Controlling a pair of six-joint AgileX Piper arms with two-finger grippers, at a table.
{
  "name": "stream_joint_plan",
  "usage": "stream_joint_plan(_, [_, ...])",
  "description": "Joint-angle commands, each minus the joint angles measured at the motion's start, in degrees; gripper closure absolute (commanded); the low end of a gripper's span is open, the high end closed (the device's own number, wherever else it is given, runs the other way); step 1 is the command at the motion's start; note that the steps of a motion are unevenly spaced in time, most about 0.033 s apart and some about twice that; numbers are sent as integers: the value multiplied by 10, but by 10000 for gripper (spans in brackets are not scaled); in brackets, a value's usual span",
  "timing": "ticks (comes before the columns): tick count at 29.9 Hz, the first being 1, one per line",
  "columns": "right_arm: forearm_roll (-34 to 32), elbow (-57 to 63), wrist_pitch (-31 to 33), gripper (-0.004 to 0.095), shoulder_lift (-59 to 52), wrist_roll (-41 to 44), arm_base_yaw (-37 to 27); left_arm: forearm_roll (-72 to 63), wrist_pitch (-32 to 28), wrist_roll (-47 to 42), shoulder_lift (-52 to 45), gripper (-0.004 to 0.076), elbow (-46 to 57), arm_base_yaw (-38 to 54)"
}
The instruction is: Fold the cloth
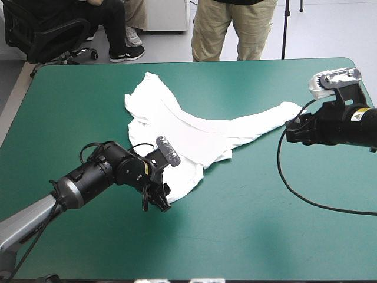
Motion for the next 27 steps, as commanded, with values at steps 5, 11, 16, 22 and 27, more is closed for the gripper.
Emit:
stream_joint_plan(5, [11, 30, -55, 467, -13, -5, 3, 47, -125, -69, 7, 305, 77, 11])
stream_joint_plan(11, [7, 43, -82, 467, -13, -16, 3, 23, -158, -69, 65, 305, 80, 11])
stream_joint_plan(16, [-26, 43, -83, 467, -1, -16, 3, 23, -133, -68, 114, 334, 80, 11])
stream_joint_plan(22, [-73, 43, -138, 467, 25, -13, 3, -3, -118, -70, 122, 725, 80, 11])
stream_joint_plan(27, [-102, 43, -197, 461, 77, 7, 3, -19, -109, -70, 122, 733, 80, 11])
